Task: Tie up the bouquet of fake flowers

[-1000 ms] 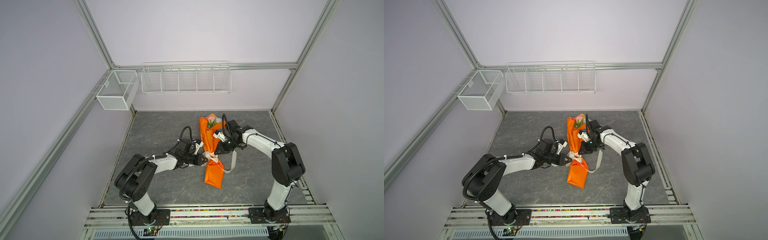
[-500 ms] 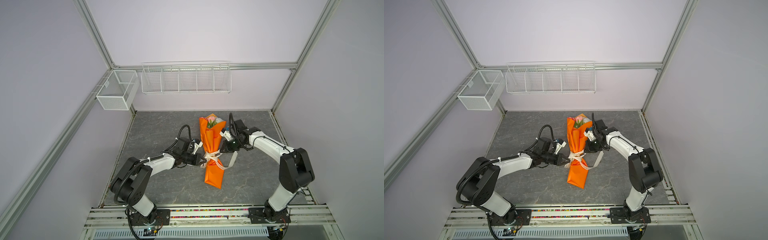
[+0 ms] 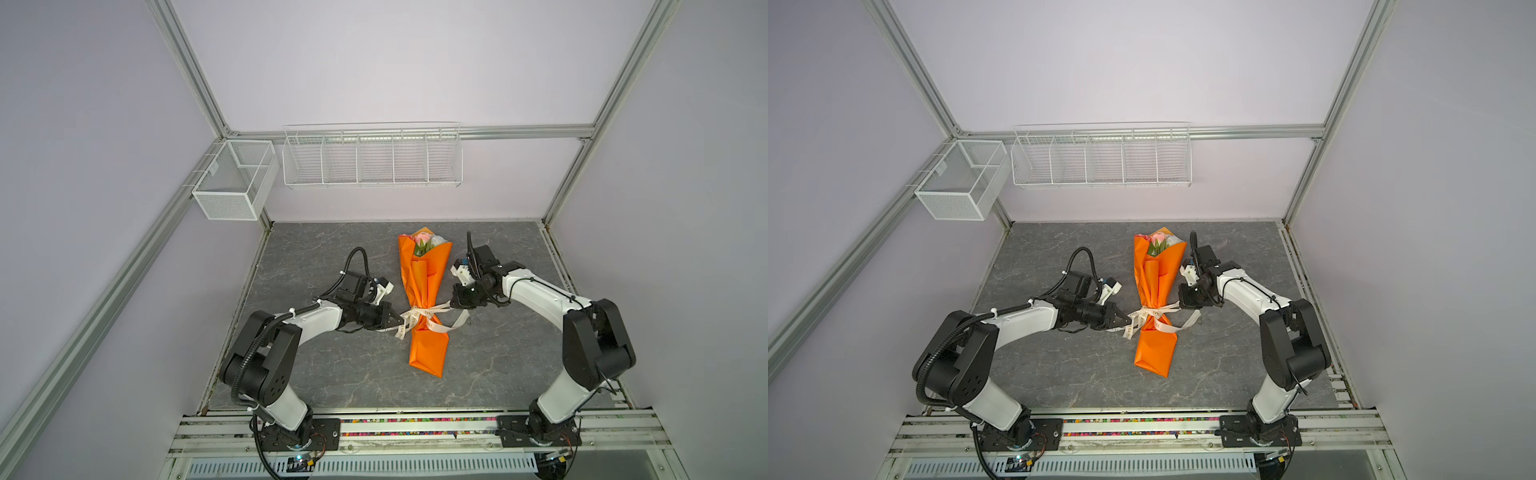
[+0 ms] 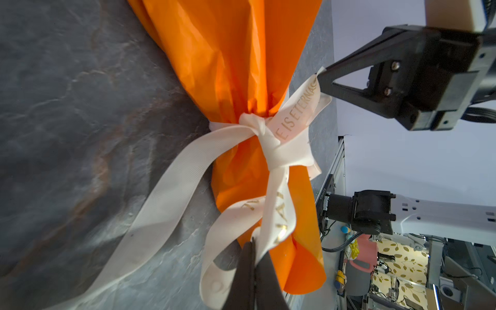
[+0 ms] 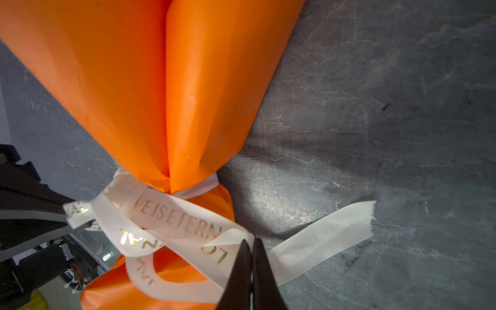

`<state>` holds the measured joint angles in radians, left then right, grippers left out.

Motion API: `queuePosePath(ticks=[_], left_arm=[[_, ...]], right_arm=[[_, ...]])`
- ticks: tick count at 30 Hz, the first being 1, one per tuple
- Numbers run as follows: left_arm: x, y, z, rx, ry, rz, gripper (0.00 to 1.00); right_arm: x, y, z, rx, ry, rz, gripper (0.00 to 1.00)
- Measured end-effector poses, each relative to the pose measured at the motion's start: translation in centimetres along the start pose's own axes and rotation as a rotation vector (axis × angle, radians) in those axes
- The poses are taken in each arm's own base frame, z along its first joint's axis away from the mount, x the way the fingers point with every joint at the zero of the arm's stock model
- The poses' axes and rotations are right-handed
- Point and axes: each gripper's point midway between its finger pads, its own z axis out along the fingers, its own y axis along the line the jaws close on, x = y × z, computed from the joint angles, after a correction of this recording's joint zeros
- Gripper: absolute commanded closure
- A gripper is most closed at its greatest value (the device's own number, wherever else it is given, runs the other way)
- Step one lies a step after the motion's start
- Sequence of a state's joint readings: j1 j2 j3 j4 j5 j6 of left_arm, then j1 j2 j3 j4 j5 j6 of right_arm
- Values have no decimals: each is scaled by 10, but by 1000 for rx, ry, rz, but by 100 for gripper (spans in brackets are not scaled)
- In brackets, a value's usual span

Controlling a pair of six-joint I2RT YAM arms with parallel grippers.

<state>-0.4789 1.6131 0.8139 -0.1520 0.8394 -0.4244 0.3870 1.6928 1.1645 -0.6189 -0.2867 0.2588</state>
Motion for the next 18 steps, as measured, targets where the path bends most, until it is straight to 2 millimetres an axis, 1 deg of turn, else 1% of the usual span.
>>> queuePosePath(ticks=[5,11,14,18], left_arm=[[-5,4,-6,-65,10,9,100],[-3,14,-9,-134,18,12,100],[-5,17,-10,-161,15,14,100],[-13,12,-12,-159,2,35,100]], right_arm=[[1,-9,3,40,-8,19,93],[4,-20,8,66,-15,48,93],[7,-23,8,73,-17,55,93],[6,-20,6,55,-31,50,93]])
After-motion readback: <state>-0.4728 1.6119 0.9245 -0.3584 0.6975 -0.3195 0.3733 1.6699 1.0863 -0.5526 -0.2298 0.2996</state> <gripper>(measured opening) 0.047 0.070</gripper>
